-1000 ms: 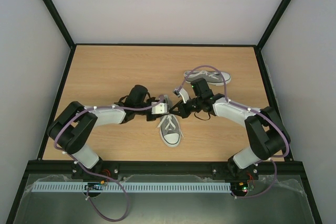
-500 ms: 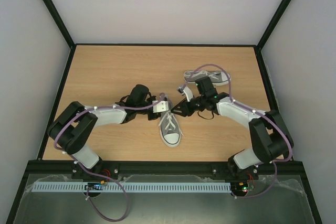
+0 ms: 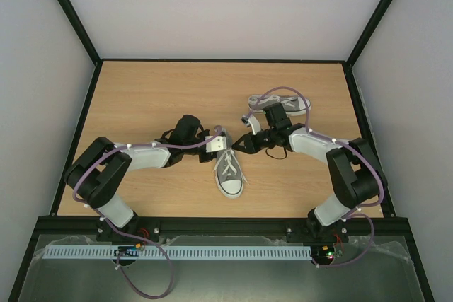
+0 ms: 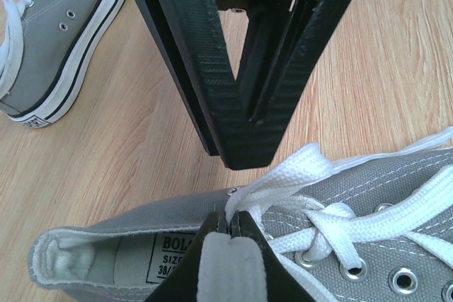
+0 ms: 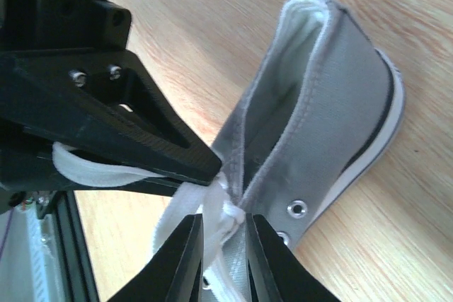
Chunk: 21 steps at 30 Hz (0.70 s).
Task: Tie the shoes
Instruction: Cross the shoelace with the shoelace.
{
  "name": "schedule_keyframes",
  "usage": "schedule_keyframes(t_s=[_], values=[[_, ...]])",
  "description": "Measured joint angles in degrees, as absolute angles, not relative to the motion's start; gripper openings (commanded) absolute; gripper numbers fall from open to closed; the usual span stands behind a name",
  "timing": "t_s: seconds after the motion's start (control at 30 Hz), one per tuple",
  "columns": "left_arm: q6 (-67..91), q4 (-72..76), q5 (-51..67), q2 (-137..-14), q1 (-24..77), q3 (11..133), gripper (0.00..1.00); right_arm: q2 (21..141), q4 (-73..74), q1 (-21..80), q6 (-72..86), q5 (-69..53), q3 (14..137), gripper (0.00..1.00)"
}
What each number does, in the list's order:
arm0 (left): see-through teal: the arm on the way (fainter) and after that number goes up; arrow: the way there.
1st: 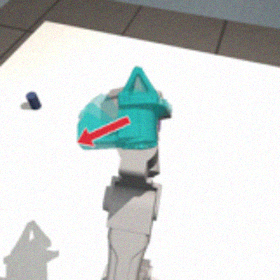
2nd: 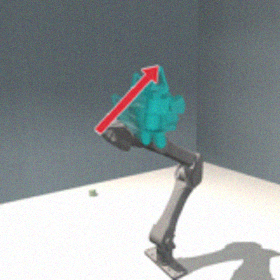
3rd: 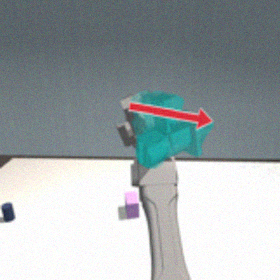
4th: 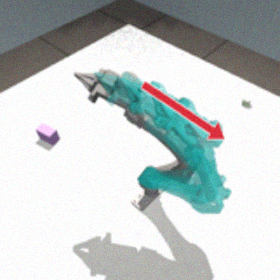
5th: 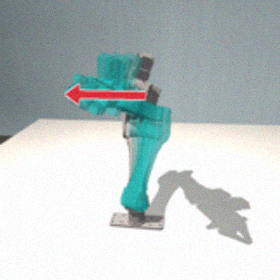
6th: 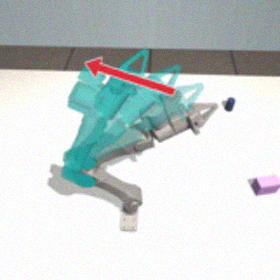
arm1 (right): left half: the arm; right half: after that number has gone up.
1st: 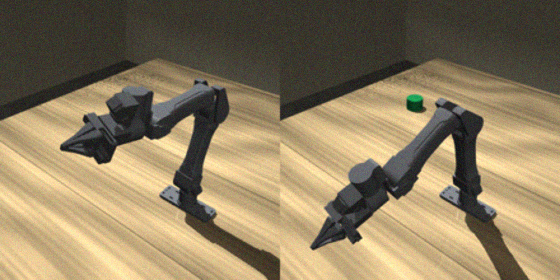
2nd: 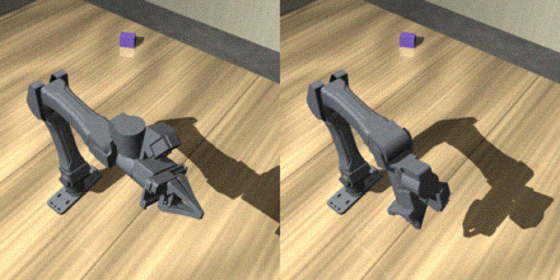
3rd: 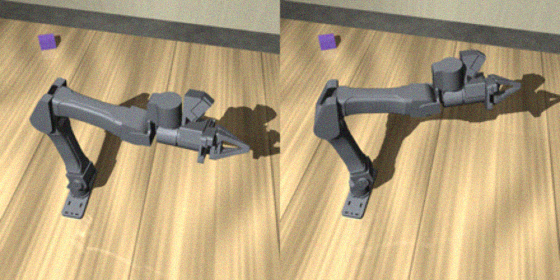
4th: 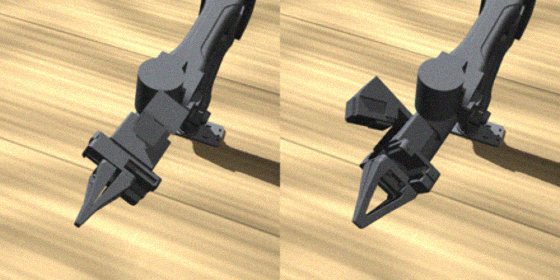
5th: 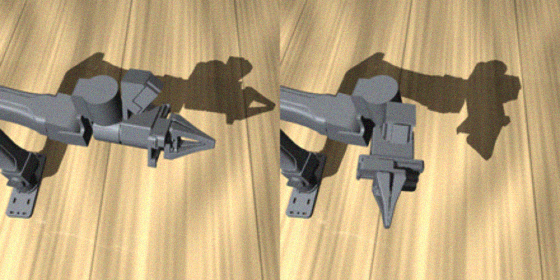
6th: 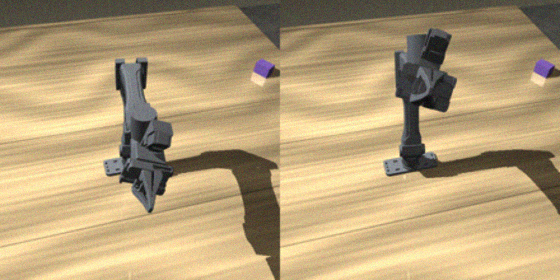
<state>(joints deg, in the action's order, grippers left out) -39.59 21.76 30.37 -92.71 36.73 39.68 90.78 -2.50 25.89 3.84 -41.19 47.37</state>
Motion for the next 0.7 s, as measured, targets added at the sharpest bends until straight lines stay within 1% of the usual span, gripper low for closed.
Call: schedule_keyframes(t_s=[0.1,0.53,0.6,0.7], values=[[-39.53,22.00,30.37,-92.71,36.73,39.68,0.02,90.87,-2.66,25.98,3.57,-43.22,47.33,0.21],[-38.61,23.07,30.37,-92.71,36.73,39.46,0.02,94.37,-2.94,28.03,2.55,-43.86,48.38,0.17],[-38.41,23.27,30.37,-92.71,36.73,39.35,0.02,94.37,-3.09,28.05,2.57,-43.68,48.38,0.15],[-38.22,23.51,30.37,-92.71,36.73,39.33,0.02,94.37,-3.49,28.10,2.59,-43.66,48.38,0.08]])
